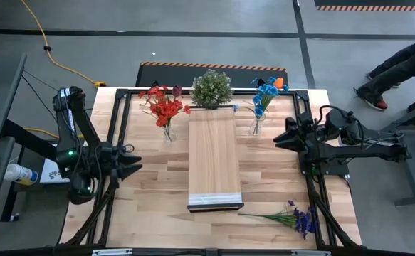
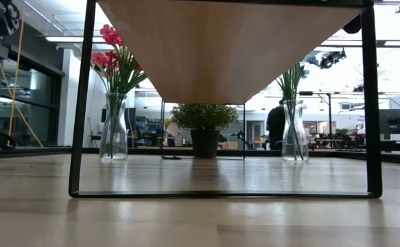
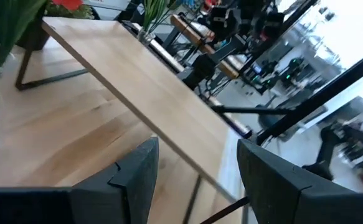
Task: Pick and place flowers into a vace then onto a shelf
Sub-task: Put the violet flowers into the right transparent vase
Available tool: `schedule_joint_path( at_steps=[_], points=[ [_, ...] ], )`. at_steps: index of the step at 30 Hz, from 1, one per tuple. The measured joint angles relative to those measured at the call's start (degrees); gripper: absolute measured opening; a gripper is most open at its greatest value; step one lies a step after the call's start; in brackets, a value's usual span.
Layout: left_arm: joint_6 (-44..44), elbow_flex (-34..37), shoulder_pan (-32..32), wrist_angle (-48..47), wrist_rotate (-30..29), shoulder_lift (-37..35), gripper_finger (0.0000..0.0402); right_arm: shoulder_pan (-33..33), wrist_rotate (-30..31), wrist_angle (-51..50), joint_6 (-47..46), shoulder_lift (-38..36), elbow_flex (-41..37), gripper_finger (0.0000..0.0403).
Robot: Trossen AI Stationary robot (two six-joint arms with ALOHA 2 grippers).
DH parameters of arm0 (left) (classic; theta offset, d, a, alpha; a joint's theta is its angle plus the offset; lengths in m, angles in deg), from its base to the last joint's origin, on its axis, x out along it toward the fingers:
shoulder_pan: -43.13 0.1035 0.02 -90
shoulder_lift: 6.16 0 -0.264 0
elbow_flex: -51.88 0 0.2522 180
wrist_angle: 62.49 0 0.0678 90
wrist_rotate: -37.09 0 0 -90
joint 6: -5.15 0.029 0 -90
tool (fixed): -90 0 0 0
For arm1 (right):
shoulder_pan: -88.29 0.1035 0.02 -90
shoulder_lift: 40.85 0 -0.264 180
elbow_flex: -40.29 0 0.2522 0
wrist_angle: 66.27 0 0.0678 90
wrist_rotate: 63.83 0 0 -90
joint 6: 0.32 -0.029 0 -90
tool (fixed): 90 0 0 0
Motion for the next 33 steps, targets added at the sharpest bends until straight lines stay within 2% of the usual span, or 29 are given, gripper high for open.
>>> schedule_joint_path(
  at_steps=[7,14,25,33],
  points=[
    [11.5,0.0,0.0,13.4,-3.1,2.2,0.0250,0.0,0.1,2.5,0.0,0.0,0.0,0.0108],
    [22.4,0.0,0.0,27.9,-2.9,5.7,0.0250,0.0,0.4,3.0,0.0,0.0,0.0,0.0108],
    [37.9,0.0,0.0,48.5,2.5,10.2,0.0250,0.0,0.2,6.3,-1.4,0.0,0.0,0.0108],
    [42.1,0.0,0.0,57.5,5.1,13.8,0.0250,0.8,-2.7,6.4,-1.5,0.0,0.0,0.0108]
  ],
)
